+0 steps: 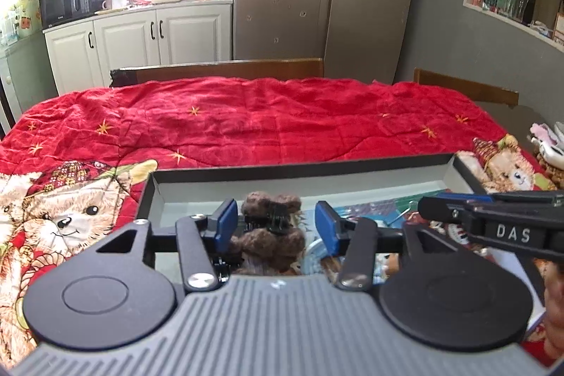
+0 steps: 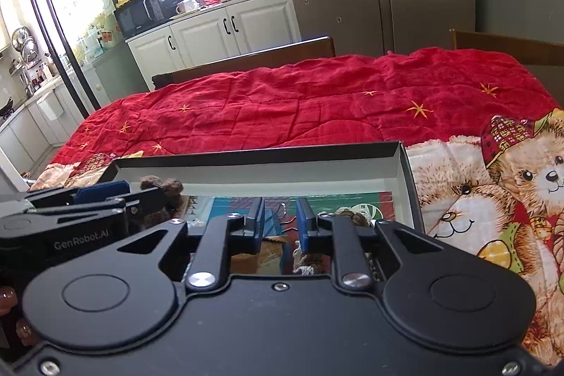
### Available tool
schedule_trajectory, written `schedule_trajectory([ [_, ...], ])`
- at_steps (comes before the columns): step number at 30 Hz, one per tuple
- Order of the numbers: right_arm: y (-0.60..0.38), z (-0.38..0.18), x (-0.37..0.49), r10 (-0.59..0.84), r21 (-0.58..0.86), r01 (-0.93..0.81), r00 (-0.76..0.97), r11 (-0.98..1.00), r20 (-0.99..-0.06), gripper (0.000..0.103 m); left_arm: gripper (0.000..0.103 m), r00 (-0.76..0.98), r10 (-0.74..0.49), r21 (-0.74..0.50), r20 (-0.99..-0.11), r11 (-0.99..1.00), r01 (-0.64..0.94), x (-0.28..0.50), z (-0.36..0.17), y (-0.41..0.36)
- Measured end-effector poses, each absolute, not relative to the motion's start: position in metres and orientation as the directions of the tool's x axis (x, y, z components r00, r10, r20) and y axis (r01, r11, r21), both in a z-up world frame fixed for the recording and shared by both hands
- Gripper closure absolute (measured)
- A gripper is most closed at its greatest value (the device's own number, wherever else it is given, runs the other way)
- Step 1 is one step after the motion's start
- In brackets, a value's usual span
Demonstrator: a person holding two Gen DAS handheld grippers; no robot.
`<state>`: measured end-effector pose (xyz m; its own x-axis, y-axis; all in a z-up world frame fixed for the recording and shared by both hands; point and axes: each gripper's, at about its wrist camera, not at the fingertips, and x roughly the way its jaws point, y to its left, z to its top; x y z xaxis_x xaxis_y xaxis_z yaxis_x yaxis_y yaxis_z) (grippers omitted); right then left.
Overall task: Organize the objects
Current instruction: 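Carry the bear clip into the box and open the left tool, then grasp the teal binder clip with the right tool while the left tool moves toward the red packet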
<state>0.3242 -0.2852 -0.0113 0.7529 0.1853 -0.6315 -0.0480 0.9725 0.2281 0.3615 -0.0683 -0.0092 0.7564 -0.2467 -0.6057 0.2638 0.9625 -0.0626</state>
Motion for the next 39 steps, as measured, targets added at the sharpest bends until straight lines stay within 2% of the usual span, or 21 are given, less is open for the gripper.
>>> schedule_trajectory([
  [12,-0.261,0.013,0.254,0.213,0.161,-0.143,0.757,0.976,-0.618,0.083,0.029,0.792,-0.256,-0.063,-0.554,0.962,0.267,0.3,0.019,-0.047],
  [16,-0.246,0.016,0.213,0.252,0.131,-0.218,0.748,0.967,-0.614,0.073,0.026,0.798,-0.258,-0.065,-0.544,0.962,0.266,0.276,0.022,-0.037],
  [25,-0.203,-0.004,0.15,0.348,0.121,-0.358,0.684,0.926,-0.641,0.073,0.022,0.811,-0.255,-0.066,-0.526,0.963,0.26,0.229,0.024,-0.019],
  [30,-0.189,-0.022,0.144,0.357,0.127,-0.371,0.659,0.92,-0.662,0.072,0.022,0.792,-0.276,-0.098,-0.545,0.959,0.267,0.215,0.017,-0.012],
  [34,-0.183,-0.031,0.145,0.334,0.086,-0.376,0.67,0.923,-0.663,0.063,0.022,0.778,-0.283,-0.102,-0.561,0.956,0.274,0.211,0.009,-0.011],
  [39,-0.178,-0.04,0.156,0.34,0.088,-0.386,0.655,0.918,-0.675,0.064,0.022,0.761,-0.309,-0.115,-0.571,0.948,0.299,0.207,0.002,-0.014],
])
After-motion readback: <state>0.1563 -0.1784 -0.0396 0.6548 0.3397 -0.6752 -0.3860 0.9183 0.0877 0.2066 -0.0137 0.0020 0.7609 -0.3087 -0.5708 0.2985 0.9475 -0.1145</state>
